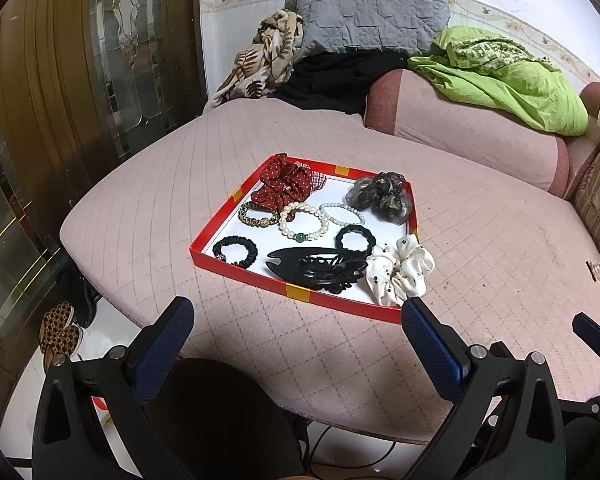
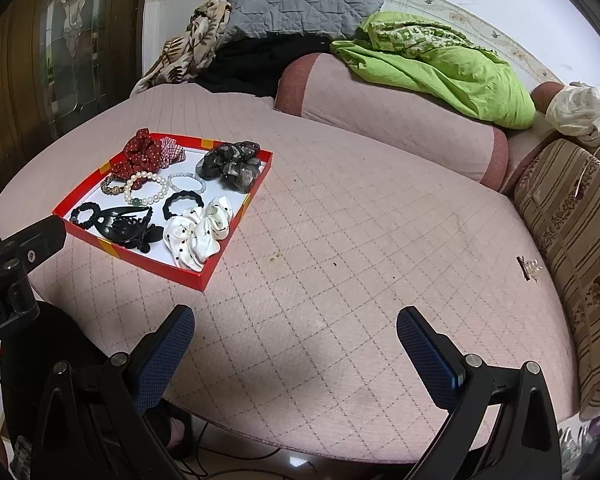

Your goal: Organize jewelry

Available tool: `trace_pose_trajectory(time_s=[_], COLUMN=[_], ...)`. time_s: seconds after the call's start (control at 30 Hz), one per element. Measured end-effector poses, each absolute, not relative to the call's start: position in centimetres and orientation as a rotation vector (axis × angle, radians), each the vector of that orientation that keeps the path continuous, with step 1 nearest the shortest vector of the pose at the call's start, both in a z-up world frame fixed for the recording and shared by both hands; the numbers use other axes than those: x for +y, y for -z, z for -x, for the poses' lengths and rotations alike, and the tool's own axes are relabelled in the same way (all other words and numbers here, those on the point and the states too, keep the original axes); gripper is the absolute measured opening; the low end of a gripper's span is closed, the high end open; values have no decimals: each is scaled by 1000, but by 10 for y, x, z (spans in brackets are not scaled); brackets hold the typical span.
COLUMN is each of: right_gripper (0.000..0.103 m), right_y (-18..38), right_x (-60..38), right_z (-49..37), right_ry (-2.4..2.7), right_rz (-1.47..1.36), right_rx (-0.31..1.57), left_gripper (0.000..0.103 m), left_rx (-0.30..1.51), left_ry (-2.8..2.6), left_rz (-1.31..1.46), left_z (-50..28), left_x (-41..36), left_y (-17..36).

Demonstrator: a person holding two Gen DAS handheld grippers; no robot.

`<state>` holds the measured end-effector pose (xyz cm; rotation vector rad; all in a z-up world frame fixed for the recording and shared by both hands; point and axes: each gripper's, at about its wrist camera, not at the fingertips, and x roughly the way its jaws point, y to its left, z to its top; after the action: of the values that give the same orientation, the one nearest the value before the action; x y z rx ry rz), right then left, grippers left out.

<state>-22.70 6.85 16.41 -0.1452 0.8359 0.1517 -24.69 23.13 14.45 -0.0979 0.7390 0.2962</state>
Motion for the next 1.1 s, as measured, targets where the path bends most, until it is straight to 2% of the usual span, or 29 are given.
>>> trace_pose_trajectory(time_s=[1.1], right_gripper=[103], right_y=[-146], right_x=[77], right_z=[217], right_ry=[-205], right_rz=[156], right_rx=[880], left_gripper=[103], left_rx=[821], left_ry=[-299], left_rz=[118], left_z=[229], left_x=[238], left_y=[-124])
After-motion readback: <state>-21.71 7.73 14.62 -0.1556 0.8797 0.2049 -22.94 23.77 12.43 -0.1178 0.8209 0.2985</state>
